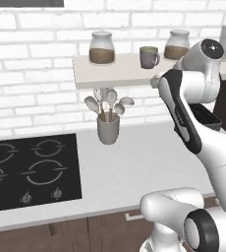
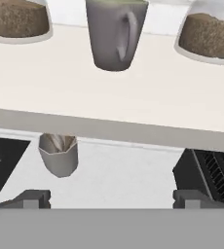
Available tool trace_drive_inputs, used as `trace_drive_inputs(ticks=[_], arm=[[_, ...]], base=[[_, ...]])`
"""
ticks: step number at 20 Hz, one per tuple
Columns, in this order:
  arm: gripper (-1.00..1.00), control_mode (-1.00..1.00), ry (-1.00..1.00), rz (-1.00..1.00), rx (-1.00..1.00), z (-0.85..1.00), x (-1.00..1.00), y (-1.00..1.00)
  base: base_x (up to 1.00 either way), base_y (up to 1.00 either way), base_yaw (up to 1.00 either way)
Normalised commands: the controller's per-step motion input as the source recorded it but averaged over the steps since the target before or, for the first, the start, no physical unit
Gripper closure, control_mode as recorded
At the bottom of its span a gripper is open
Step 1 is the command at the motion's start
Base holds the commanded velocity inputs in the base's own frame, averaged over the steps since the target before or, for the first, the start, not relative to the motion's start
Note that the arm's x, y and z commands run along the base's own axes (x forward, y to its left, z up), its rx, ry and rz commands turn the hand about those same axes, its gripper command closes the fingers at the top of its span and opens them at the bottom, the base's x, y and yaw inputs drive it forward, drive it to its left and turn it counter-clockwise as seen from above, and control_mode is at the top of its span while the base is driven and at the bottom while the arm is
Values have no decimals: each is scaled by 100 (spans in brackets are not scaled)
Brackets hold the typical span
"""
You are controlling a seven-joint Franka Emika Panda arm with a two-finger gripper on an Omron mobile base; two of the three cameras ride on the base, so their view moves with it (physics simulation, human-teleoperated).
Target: Gather all objects into one cabinet and sort the glasses and bowls to opposite sides.
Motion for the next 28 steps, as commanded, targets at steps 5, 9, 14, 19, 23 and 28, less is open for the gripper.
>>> trace_drive_inputs(ticks=[5,9,14,19,23,28], arm=[[-100,-100,-3,0,0,77,35,-10],[-100,-100,0,0,0,39,38,-20],[-100,-100,-1,4,0,0,59,-6],[-100,-100,-1,6,0,0,72,0],[-100,-100,0,9,0,0,56,0],[-100,-100,0,6,0,0,38,0]], base=[[0,0,0],[0,0,0],[0,0,0],[0,0,0],[0,0,0],[0,0,0]])
